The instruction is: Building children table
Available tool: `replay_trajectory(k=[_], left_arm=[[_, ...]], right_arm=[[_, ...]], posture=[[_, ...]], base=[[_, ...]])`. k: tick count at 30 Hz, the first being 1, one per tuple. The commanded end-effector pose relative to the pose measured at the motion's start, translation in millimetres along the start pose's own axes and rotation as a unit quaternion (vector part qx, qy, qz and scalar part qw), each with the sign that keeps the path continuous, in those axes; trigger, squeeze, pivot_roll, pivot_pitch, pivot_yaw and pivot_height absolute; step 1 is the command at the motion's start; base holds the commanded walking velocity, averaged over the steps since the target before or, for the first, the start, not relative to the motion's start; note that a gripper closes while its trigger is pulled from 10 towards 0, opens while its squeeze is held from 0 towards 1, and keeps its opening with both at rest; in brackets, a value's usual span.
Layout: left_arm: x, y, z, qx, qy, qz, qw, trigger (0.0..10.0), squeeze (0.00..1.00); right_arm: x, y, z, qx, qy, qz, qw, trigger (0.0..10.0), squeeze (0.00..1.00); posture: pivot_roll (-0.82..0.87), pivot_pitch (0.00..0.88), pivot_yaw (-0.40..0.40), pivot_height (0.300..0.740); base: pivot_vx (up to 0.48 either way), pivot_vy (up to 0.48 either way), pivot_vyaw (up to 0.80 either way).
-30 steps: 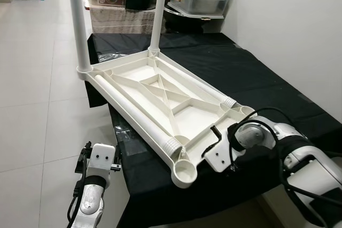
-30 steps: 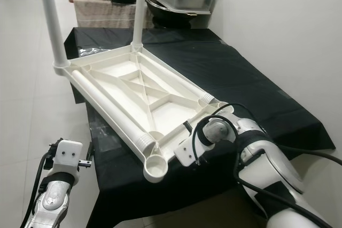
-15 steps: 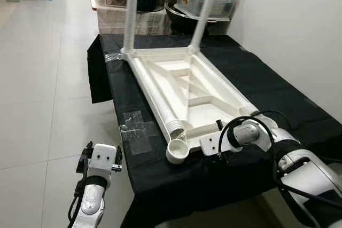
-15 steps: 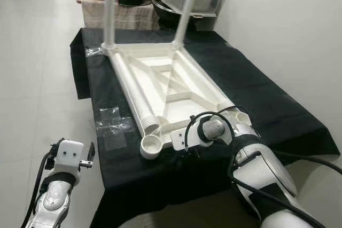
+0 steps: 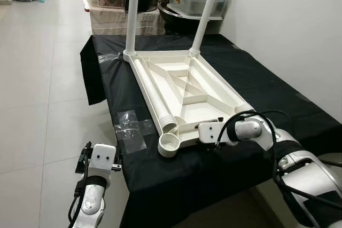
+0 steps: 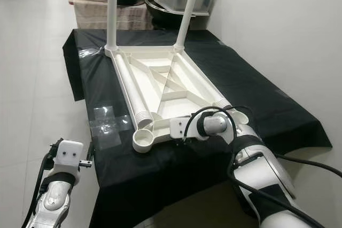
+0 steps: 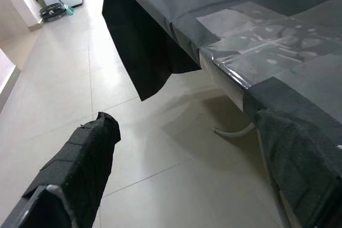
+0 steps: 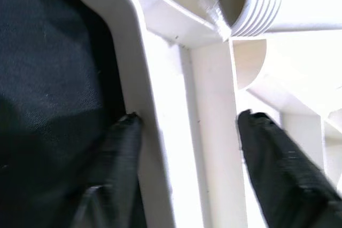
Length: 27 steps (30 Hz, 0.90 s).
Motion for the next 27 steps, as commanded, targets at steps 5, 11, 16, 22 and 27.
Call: replay_trajectory(k=[5, 11, 16, 22, 27], left_arm=[[-1.6, -5.0, -5.8, 0.007, 0.012, -0.012, 1.000, 10.0, 0.00], [-1.6, -5.3, -5.9, 0.007, 0.012, -0.013, 1.000, 10.0, 0.00], [-1.9, -1.8, -3.2, -0.003, 0.004, -0.004, 1.000, 10.0, 0.00], [-2.6, 3.7, 2.8, -0.011, -0.011, 0.000, 1.000, 10.0, 0.00], [-2.5, 13.3, 14.8, -0.007, -0.038, 0.018, 0.999, 10.0, 0.00]], right_arm=[[-13.3, -22.4, 12.9, 0.006, -0.038, -0.028, 0.999, 10.0, 1.00], [-23.3, -38.8, 21.2, 0.008, -0.060, -0.057, 0.997, 10.0, 1.00], [-48.1, -94.9, 62.1, 0.159, -0.244, -0.214, 0.932, 10.0, 1.00], [-44.5, -115.2, 69.9, 0.422, -0.397, -0.315, 0.752, 10.0, 0.00], [-13.7, -89.4, 58.5, 0.492, -0.370, -0.355, 0.703, 10.0, 0.00]], posture=[[0.03, 0.000, -0.152, 0.740], [0.03, 0.000, -0.152, 0.740], [0.02, 0.000, -0.146, 0.740], [0.03, 0.000, -0.141, 0.740], [0.04, 0.000, -0.135, 0.740]], base=[[0.000, 0.000, 0.00], [0.000, 0.000, 0.00], [0.000, 0.000, 0.00], [0.000, 0.000, 0.00], [0.000, 0.000, 0.00]])
Point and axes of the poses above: a point about 5 cm out from each wrist's last joint towards the gripper, its own x axis pointing out of the wrist towards the gripper, its own z axis along the axis of the wrist's last joint, y = z × x, the point moved 2 cm from there along x, pointing out of the wrist towards the gripper, and after that the axes turned 7 degrees about x, right-handed, at the moved point
